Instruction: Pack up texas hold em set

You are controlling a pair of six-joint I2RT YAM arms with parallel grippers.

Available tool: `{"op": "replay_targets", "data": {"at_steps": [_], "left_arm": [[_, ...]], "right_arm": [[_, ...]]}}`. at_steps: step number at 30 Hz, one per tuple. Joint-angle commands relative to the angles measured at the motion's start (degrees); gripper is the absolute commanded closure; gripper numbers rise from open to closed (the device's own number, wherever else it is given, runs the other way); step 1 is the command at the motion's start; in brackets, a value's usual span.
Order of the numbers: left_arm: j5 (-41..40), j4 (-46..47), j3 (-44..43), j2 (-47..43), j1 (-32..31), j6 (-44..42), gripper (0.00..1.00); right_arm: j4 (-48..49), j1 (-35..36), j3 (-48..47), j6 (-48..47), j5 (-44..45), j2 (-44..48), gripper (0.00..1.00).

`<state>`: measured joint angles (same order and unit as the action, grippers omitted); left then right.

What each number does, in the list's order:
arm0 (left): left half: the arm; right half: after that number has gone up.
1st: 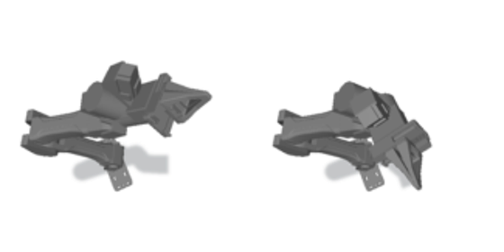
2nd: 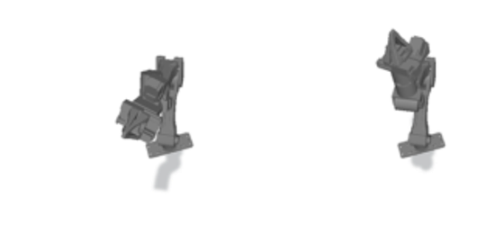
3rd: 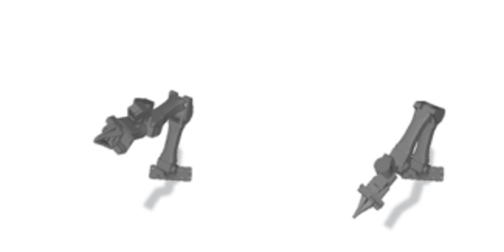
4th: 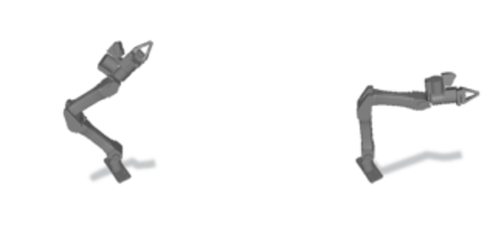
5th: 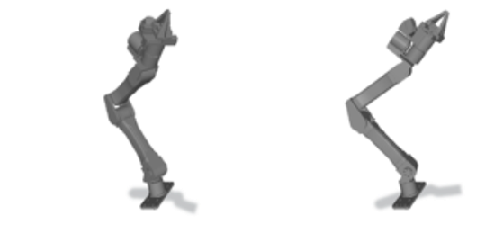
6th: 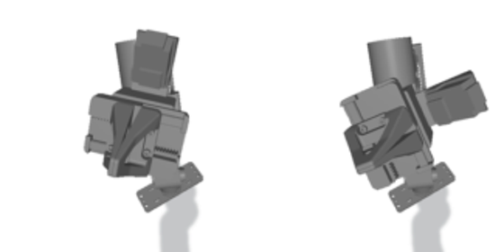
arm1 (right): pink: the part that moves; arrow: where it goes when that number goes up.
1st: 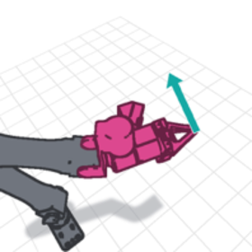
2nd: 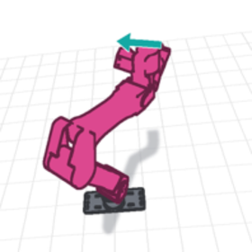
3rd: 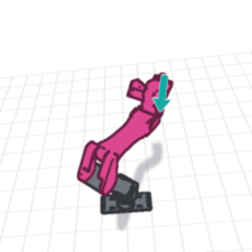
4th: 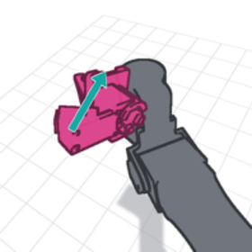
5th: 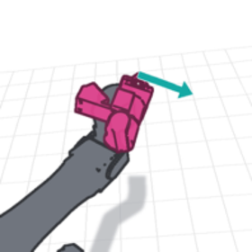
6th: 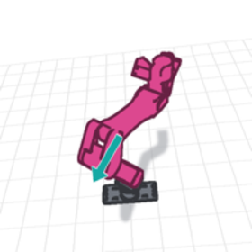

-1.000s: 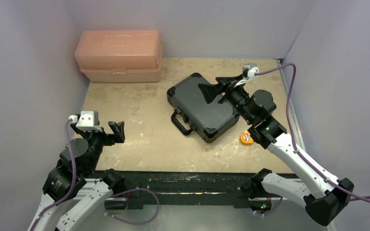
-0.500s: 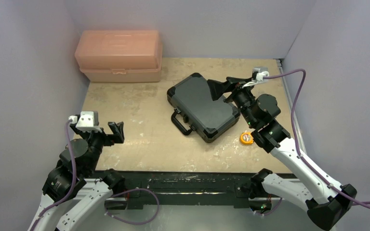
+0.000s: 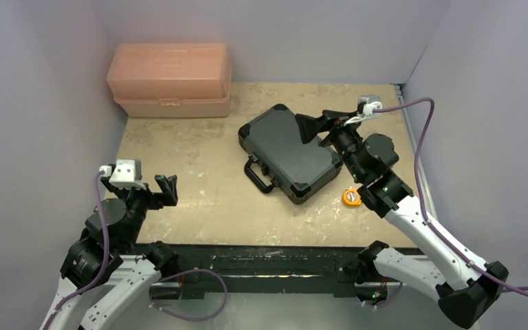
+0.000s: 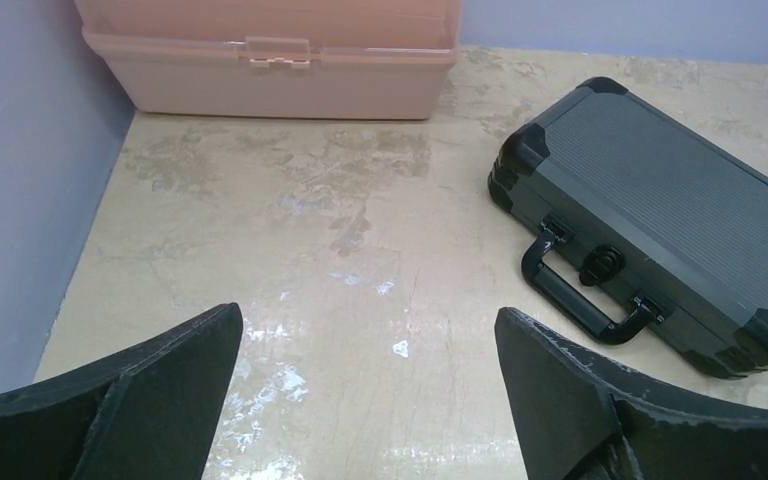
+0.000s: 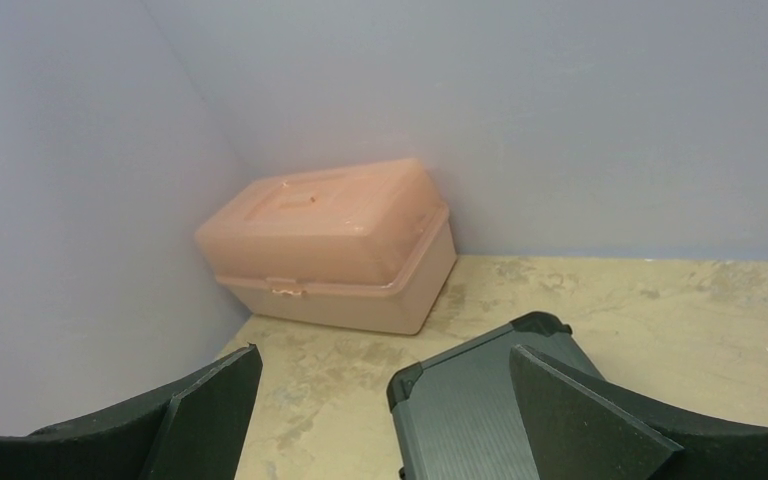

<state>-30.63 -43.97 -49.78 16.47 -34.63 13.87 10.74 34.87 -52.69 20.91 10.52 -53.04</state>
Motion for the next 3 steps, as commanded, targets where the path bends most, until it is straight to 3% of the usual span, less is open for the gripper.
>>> {"op": "replay_targets", "data": {"at_steps": [1,3], "left_arm": [[0.5,0.5,0.1,-0.6,-0.2,-0.8,0.02],[0.4,0.5,0.1,-0.6,-0.2,-0.8,0.02]], "right_arm": [[1.1,0.2,-2.4,-1.4,0.0,-0.1,0.01],[-0.6,0.1,-3.5,-1.3,0.3,-0.5,0.01]]}}
